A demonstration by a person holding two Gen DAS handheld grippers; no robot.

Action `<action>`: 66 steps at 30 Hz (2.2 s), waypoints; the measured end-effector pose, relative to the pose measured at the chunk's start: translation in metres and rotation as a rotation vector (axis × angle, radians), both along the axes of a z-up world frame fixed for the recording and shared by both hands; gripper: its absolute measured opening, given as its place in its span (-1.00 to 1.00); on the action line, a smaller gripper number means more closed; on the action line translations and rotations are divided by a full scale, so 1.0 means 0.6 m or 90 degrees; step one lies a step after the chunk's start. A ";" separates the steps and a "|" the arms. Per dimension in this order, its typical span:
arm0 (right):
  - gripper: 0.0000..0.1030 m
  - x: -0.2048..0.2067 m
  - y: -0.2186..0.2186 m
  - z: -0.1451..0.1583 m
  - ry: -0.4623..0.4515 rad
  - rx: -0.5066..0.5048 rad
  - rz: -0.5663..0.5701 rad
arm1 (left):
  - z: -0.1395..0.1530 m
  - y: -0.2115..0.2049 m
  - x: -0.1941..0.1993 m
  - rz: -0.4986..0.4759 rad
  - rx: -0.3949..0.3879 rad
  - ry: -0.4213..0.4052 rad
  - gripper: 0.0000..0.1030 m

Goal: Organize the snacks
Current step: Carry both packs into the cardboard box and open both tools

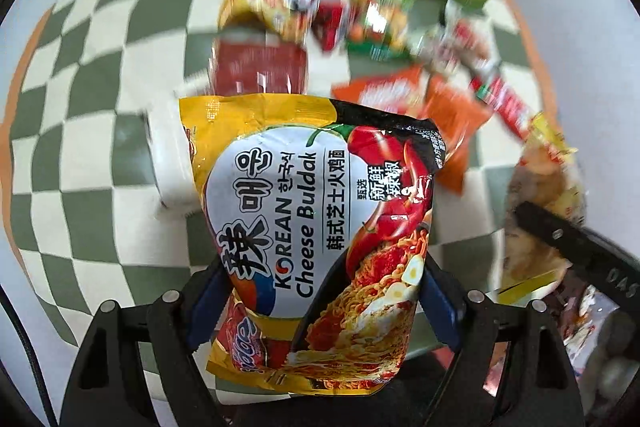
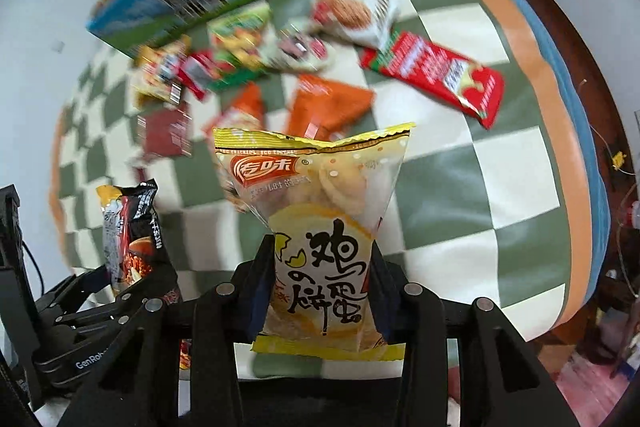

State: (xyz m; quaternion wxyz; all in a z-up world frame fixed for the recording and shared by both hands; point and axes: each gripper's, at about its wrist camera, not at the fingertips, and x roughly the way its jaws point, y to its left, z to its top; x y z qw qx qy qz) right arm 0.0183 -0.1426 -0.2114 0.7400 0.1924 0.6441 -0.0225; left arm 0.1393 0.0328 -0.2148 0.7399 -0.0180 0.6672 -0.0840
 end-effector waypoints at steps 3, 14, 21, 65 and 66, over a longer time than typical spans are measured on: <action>-0.15 -0.011 0.030 0.090 -0.028 0.026 -0.004 | 0.062 0.012 0.032 0.015 -0.035 -0.029 0.62; -0.15 0.220 0.033 0.231 -0.153 0.067 0.041 | 0.216 -0.045 0.285 0.053 -0.052 -0.134 0.62; -0.15 0.460 0.011 0.189 -0.147 0.045 0.062 | 0.162 -0.054 0.507 0.090 -0.035 -0.081 0.62; 0.75 0.674 0.019 0.066 -0.094 -0.083 0.115 | 0.089 -0.067 0.606 0.063 0.081 -0.108 0.71; 0.75 0.665 0.020 0.077 -0.105 -0.090 0.116 | 0.099 -0.065 0.596 0.064 0.081 -0.117 0.71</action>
